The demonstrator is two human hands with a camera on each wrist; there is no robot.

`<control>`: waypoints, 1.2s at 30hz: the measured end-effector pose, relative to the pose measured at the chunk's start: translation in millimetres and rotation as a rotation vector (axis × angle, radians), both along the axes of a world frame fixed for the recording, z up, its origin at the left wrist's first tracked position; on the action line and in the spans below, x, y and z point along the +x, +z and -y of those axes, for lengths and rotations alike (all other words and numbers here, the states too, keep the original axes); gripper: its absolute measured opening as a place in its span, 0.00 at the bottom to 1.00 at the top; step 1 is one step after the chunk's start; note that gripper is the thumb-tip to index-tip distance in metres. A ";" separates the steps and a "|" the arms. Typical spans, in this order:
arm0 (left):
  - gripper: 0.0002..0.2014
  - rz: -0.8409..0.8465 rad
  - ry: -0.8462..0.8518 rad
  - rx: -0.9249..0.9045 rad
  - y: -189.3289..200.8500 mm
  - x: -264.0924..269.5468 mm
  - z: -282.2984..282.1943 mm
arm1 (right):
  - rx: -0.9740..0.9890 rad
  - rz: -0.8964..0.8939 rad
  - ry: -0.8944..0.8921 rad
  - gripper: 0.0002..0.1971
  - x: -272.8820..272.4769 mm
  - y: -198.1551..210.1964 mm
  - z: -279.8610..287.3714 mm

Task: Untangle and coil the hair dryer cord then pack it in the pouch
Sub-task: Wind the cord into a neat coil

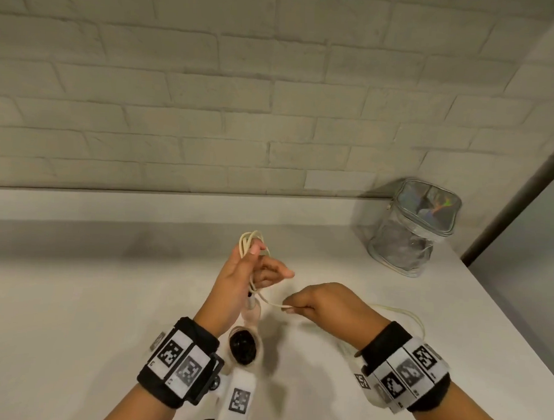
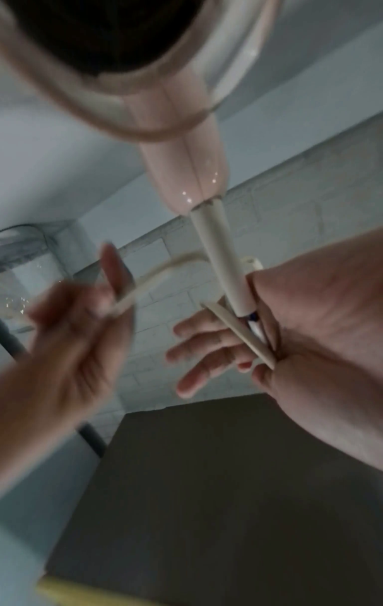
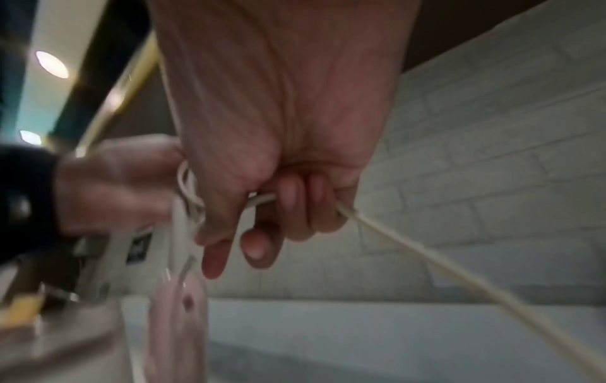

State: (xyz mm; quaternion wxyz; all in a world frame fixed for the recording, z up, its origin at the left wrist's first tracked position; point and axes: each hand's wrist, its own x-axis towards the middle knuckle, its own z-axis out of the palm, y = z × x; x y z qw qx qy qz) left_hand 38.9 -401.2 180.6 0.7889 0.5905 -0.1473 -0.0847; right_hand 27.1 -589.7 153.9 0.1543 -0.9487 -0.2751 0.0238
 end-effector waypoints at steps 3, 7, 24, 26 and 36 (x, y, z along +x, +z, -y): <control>0.09 0.073 -0.034 0.128 4.8 -0.6 7.2 | 0.079 0.158 0.112 0.14 -9.4 39.5 -9.0; 0.12 0.148 -0.084 0.358 4.8 -3.3 15.6 | 0.153 0.233 -0.046 0.15 -1.2 67.2 -9.5; 0.16 0.009 -0.226 0.215 5.3 -2.2 1.6 | 0.789 -0.026 -0.299 0.10 53.5 51.5 29.6; 0.18 0.001 -0.215 0.154 4.8 -3.0 8.4 | 0.697 -0.186 -0.356 0.11 56.4 18.1 14.3; 0.24 -0.046 0.021 -0.106 -3.4 13.9 11.6 | 0.012 -0.570 -0.226 0.09 -12.7 -51.0 -28.2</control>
